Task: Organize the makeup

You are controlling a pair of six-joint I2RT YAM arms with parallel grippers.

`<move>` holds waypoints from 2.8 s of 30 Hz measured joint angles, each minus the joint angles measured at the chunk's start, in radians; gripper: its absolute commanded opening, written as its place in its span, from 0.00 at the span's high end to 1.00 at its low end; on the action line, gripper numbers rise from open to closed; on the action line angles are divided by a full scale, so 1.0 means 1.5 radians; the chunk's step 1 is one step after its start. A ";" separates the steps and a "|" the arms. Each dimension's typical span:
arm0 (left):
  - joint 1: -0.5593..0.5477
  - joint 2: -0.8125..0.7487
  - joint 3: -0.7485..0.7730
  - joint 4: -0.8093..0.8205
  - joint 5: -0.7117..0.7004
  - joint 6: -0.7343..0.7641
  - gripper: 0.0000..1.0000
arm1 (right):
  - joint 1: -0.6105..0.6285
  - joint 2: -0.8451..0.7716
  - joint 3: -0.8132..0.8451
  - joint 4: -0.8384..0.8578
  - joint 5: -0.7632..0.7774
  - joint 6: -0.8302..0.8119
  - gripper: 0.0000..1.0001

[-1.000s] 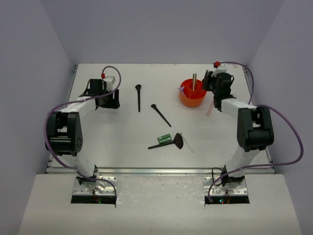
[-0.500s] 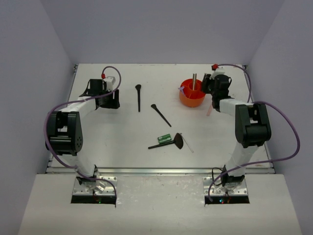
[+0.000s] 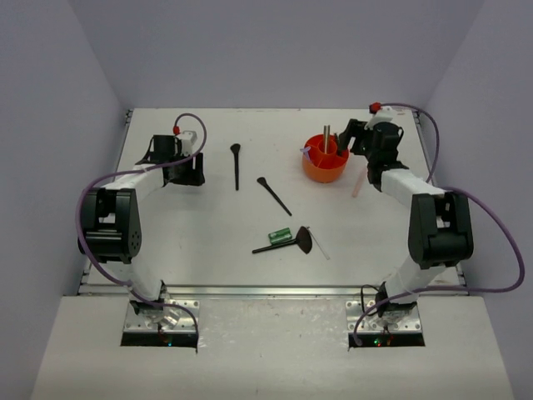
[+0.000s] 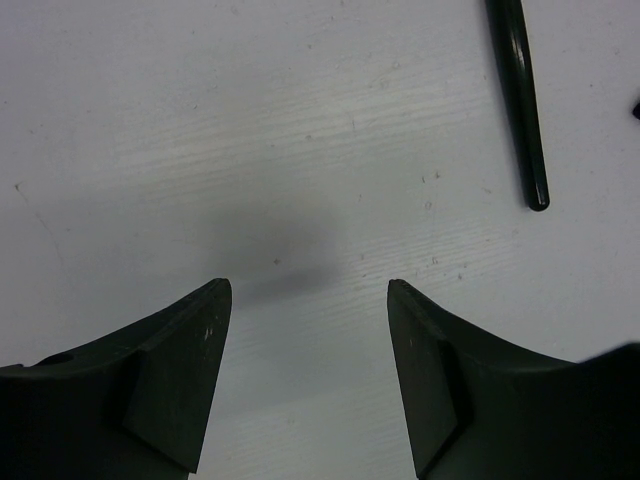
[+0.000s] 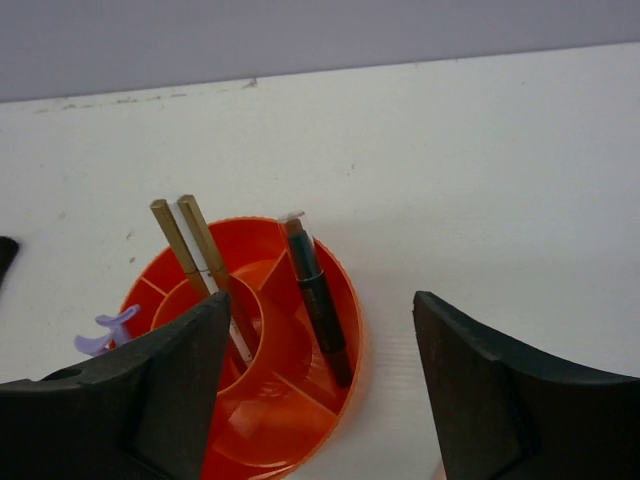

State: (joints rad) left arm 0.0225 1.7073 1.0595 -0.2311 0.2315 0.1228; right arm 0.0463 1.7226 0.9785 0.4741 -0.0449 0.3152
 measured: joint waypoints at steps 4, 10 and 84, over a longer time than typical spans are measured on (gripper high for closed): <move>0.001 0.000 0.000 0.001 0.004 0.000 0.38 | 0.000 -0.080 0.014 -0.082 0.046 0.010 0.18; 0.001 0.000 -0.003 0.004 0.009 0.000 0.38 | -0.021 -0.088 0.105 -0.312 0.134 0.070 0.21; 0.016 -0.031 -0.036 0.013 0.011 0.003 0.38 | 0.017 0.114 0.123 0.170 0.000 -0.118 1.00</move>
State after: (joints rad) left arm 0.0467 1.6613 1.0051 -0.2121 0.2478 0.1272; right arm 0.0715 1.8930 1.1637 0.7289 -0.0452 0.1387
